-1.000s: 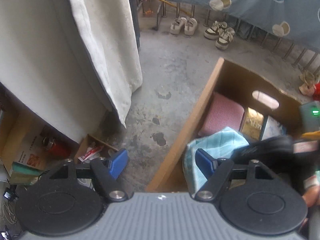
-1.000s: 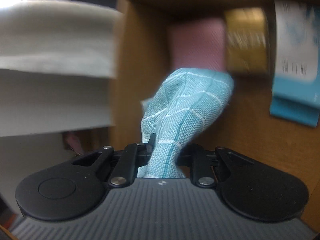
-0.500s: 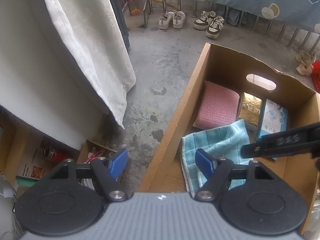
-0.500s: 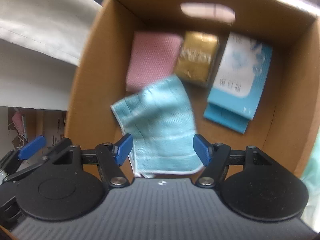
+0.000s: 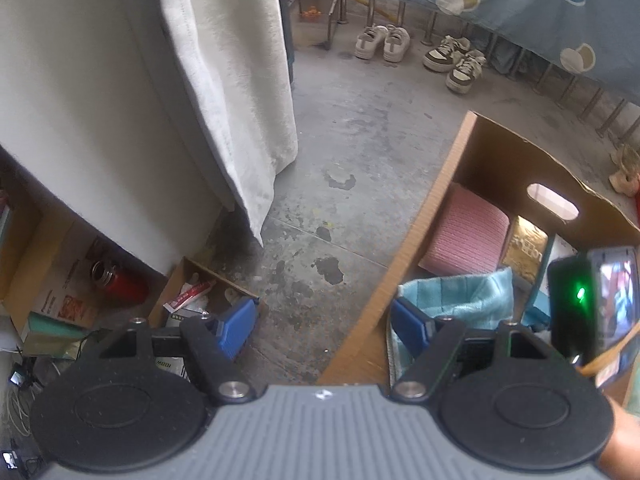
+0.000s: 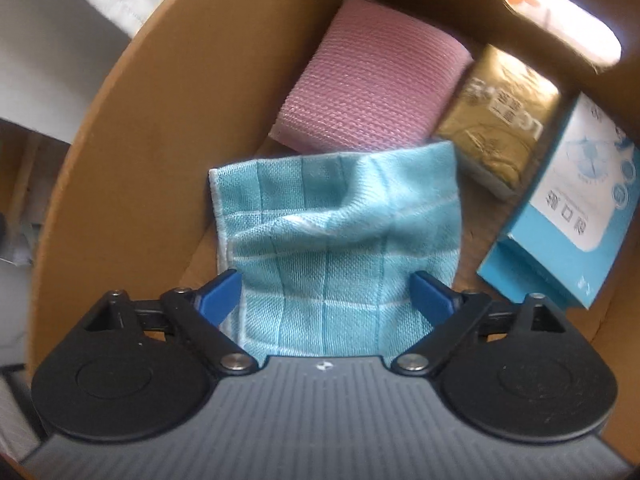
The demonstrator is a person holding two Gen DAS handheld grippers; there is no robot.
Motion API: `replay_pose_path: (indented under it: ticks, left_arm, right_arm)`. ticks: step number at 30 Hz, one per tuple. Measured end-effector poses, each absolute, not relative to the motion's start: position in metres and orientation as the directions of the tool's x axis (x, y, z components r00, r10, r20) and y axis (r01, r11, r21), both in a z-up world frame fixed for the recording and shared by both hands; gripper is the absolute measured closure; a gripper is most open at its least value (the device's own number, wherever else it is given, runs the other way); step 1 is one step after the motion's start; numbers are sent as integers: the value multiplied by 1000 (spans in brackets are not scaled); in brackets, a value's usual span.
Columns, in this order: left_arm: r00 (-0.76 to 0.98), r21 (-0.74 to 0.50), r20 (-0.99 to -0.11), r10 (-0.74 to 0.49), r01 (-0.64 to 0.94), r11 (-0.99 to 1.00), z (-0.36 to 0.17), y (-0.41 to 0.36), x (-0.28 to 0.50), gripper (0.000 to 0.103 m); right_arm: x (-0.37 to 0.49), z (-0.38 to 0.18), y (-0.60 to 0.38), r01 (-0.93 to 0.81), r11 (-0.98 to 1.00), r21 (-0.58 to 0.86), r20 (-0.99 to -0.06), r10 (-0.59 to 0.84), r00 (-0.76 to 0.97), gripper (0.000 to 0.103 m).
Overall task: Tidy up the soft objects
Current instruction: 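Regrasp the towel with the right tool and set it beside the pink sponge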
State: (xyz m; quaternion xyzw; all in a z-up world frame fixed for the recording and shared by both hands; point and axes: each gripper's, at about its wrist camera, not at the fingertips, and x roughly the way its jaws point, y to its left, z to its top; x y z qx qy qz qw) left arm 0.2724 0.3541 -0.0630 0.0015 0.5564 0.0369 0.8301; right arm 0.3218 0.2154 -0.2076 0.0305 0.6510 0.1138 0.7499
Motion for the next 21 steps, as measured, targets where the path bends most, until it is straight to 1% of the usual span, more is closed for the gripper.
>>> replay_pose_path:
  ticks: [2,3,4,6,7,10,13,18,20,21]
  left_arm:
    - [378,44,-924,66,-65,997,-64,356,272,27]
    - [377,45,-924,67,-67,997,-64,356,272,27]
    - [377,46,-924,68,-68,997,-65,356,272,27]
    - [376,44,-924,66,-67,997,-66,357,271,27]
    - [375,43,-925,65,-66,997,-67,356,271,27]
    - [375,41,-925,61,-62,997,-68,356,271,27]
    - [368,37,-928,54,-53,998,-71,354,269,27]
    - [360,37,-932,46,-33,999,-75,347,266,27]
    - [360,34,-932,40,-24,999,-76,344,264,27]
    - [360,32,-932,37,-20,999,-76,342,263,26]
  right_arm:
    - [317,-206,223,-138,980,142,-975,162,153,19]
    - [316,-203,224,-134,983,127,-974,149,168,34]
    - [313,-199,223,-122,981,149,-970,169,177,53]
    - [318,-198,213,-53,966,254,-954,259,151,67]
    - [321,-199,208,-14,954,298,-944,297,141,70]
    - [328,-205,188,98,887,452,-888,436,146,72]
    - [332,-216,170,209,756,621,-784,597,167,71]
    - [331,-238,159,287,666,689,-721,669,180,68]
    - [331,-240,152,328,629,705,-700,691,178,61]
    - [332,-237,147,343,618,707,-696,693,186,55]
